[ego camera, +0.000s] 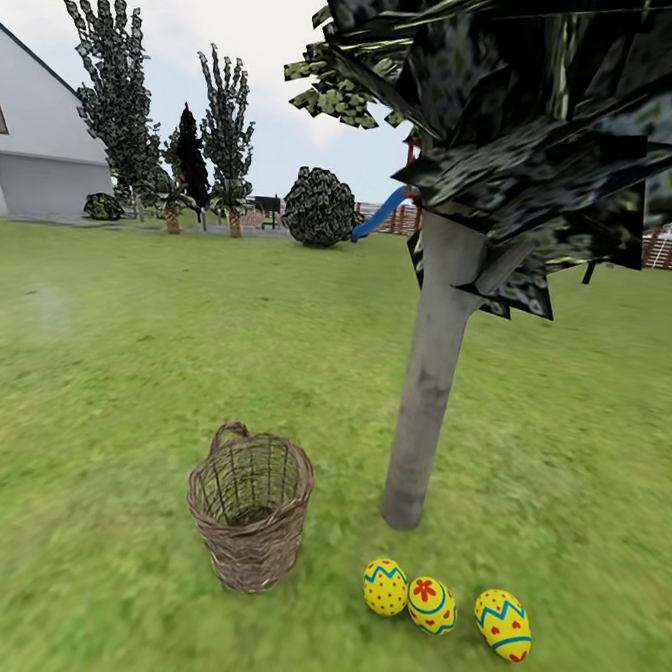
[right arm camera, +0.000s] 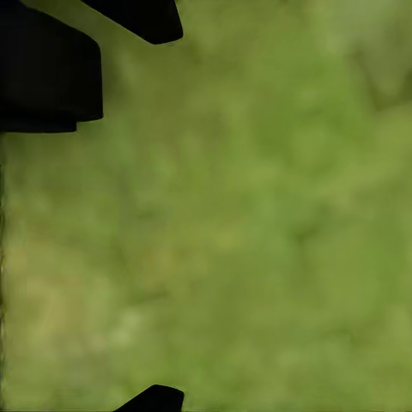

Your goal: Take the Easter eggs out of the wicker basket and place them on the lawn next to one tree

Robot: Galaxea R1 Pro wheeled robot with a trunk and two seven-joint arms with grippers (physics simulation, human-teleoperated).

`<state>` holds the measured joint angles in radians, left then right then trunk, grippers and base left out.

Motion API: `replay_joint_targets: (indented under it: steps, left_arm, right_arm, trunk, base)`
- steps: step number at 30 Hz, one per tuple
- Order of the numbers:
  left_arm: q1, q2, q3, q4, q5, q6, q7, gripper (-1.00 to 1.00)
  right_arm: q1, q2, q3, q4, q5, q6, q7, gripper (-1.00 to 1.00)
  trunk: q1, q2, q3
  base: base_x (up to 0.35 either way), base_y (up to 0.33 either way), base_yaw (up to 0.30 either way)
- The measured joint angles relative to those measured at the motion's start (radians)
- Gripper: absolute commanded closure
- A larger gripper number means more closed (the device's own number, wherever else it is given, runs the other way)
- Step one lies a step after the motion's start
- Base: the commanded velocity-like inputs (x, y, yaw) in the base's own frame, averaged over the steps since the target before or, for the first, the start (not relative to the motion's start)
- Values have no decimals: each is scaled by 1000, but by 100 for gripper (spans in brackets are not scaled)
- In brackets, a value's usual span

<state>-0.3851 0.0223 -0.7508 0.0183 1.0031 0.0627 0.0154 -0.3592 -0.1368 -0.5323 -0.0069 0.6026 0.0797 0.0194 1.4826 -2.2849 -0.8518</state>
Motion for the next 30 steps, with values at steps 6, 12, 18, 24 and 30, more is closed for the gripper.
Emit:
replay_joint_targets:
  steps: [6, 12, 18, 24, 30]
  left_arm:
    - [47, -2, 0, 0, 0, -1, 2, -100]
    - [72, -2, 0, 0, 1, -32, 2, -100]
    - [80, -2, 0, -1, 2, -40, 1, -100]
    - [80, 9, 3, -1, 9, -41, -3, -100]
    - [80, 37, 2, 0, 4, -39, 0, -100]
  right_arm:
    - [18, 0, -1, 5, -1, -12, 1, -100]
    - [21, 2, -1, 26, 2, -11, 8, -100]
    - [21, 2, -1, 42, 4, -12, 11, -100]
    - [28, 2, -1, 44, 2, -13, 11, -100]
    - [40, 2, -1, 48, 1, -12, 12, -100]
  trunk:
    - [-23, 42, 19]
    - [-46, 84, 35]
    - [-61, 112, 38]
    - [-61, 112, 28]
    - [-61, 112, 18]
  base:
    - [0, 0, 0]
    - [0, 0, 0]
    - [0, 0, 0]
    - [0, 0, 0]
    - [0, 0, 0]
